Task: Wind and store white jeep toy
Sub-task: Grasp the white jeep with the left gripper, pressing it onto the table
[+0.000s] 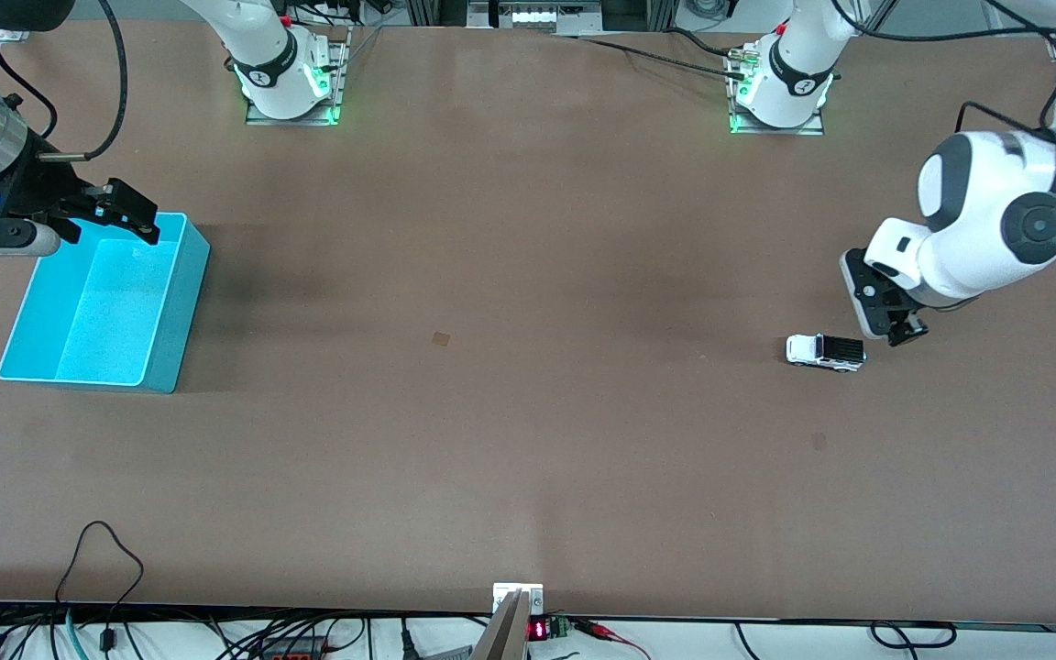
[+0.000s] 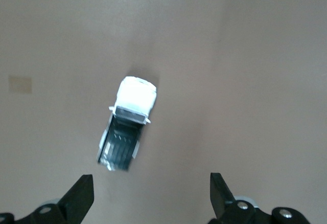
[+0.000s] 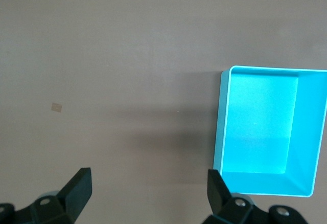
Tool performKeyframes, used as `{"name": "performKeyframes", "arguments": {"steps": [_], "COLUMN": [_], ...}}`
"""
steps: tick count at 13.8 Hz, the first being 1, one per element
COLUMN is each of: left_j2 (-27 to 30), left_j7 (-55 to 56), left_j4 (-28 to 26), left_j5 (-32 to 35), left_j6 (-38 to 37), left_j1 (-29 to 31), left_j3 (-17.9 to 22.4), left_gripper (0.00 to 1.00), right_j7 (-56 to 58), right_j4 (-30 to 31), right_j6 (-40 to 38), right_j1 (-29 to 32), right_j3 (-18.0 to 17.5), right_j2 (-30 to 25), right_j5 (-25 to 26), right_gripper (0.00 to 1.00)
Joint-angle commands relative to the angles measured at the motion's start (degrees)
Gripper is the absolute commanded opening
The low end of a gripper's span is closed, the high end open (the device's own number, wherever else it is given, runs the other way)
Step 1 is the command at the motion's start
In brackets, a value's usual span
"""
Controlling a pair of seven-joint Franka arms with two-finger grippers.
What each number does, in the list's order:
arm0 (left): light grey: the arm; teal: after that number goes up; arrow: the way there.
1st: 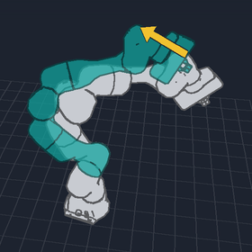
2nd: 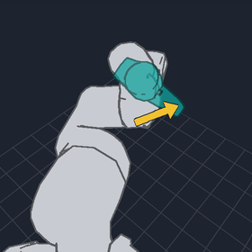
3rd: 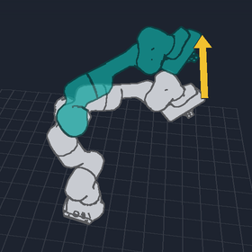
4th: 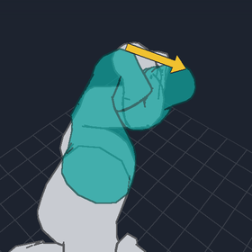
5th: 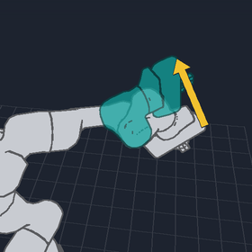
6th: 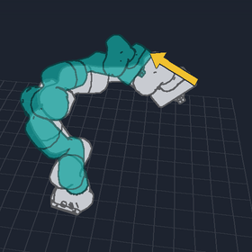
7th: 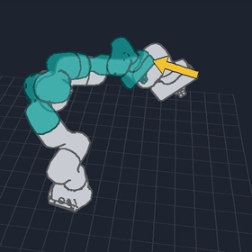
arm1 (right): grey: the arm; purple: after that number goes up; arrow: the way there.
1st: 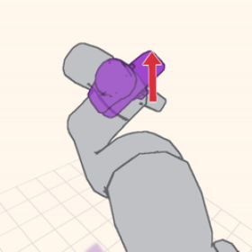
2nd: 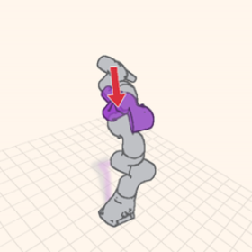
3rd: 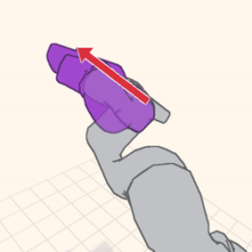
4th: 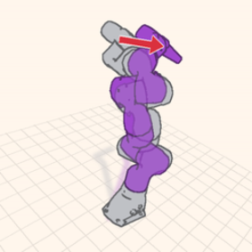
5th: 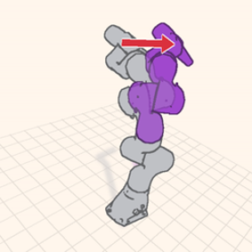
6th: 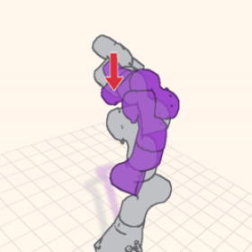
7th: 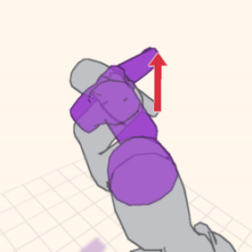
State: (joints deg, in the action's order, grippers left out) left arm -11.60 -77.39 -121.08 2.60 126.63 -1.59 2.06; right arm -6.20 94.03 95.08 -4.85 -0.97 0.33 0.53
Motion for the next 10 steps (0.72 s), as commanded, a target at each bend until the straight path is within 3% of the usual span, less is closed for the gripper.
{"name": "performKeyframes", "arguments": {"steps": [1,5,10], "left_j2": [-5.52,-10.71,-13.01], "left_j7": [-6.18,-6.54,-7.85], "left_j4": [0.23,0.14,0.14], "left_j5": [1.45,1.45,1.45], "left_j6": [8.43,14.95,16.98], "left_j1": [1.67,1.85,1.85], "left_j3": [-0.13,-0.13,-0.21], "left_gripper": [1.0,1.0,0.96], "right_j7": [-0.04,-0.04,-0.04], "right_j4": [1.15,1.15,1.15], "right_j6": [-0.34,-0.34,-0.34], "right_j1": [0.1,0.1,0.1], "right_j3": [-0.17,-0.17,-0.17], "right_j2": [-1.38,-1.38,-1.38], "right_j5": [0.35,0.35,0.35], "right_gripper": [1.0,1.0,1.0]}}
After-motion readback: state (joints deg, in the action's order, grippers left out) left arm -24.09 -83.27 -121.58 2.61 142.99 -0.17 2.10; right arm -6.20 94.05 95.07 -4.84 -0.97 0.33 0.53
